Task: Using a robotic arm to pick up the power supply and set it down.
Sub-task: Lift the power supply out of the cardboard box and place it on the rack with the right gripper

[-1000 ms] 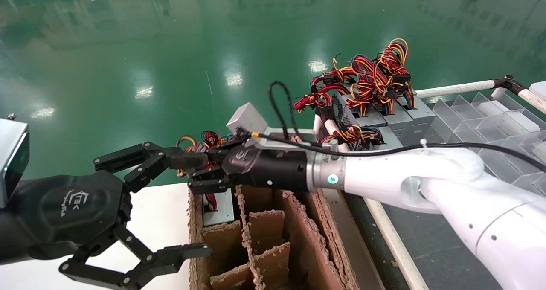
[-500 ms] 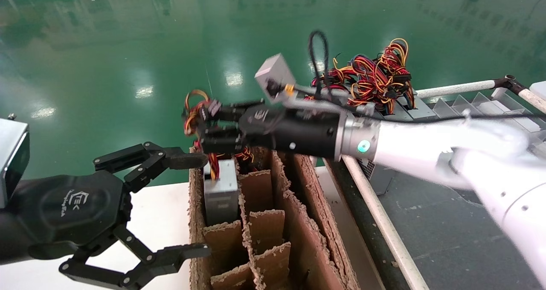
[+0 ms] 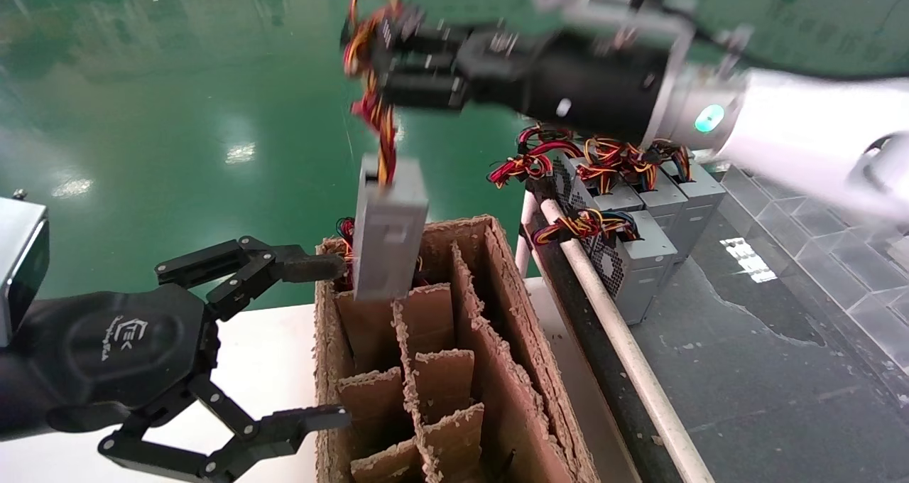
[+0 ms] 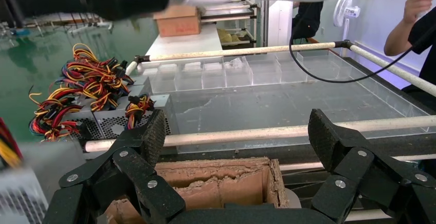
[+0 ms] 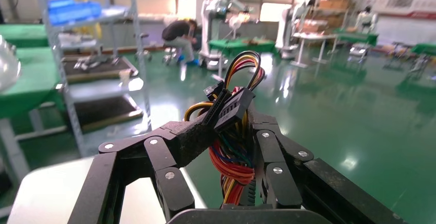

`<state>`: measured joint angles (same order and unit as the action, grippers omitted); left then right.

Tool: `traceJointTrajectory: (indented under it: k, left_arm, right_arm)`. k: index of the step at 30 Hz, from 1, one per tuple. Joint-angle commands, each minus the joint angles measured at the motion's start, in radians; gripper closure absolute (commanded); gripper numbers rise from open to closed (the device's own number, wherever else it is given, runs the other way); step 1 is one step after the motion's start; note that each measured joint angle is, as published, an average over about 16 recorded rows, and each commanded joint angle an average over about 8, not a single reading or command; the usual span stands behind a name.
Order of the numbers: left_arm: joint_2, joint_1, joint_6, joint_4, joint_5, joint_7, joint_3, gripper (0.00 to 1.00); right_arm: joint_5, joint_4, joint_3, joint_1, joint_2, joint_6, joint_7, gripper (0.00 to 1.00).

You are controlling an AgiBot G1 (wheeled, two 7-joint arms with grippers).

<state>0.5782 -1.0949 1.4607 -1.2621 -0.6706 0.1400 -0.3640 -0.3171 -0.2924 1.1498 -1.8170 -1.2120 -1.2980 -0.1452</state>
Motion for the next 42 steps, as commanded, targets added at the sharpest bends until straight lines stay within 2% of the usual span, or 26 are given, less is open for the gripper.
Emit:
traceJointTrajectory:
  k: [1,14,20,30,42]
  left_arm:
    - [0.0,0.0,0.0,0.0,0.0,0.0,0.0,0.0]
    - [0.0,0.0,0.0,0.0,0.0,0.0,0.0,0.0]
    - [0.0,0.0,0.0,0.0,0.0,0.0,0.0,0.0]
    - [0.0,0.0,0.0,0.0,0.0,0.0,0.0,0.0]
    - [0.0,0.0,0.0,0.0,0.0,0.0,0.0,0.0]
  right_arm:
    - [0.01,0.001,-0.008,-0.02,0.012,-0.001,0.013,1.0]
    - [0.002,0.135,-0.022,-0.23,0.126,-0.034,0.029,1.0]
    - [-0.02,0.204,-0.011,-0.281,0.211,-0.06,0.03,1.0]
    - [-0.039,0.277,0.001,-0.254,0.394,-0.147,0.001,1.0]
    - [-0.059,0.297,0.015,-0.156,0.565,-0.269,-0.002,1.0]
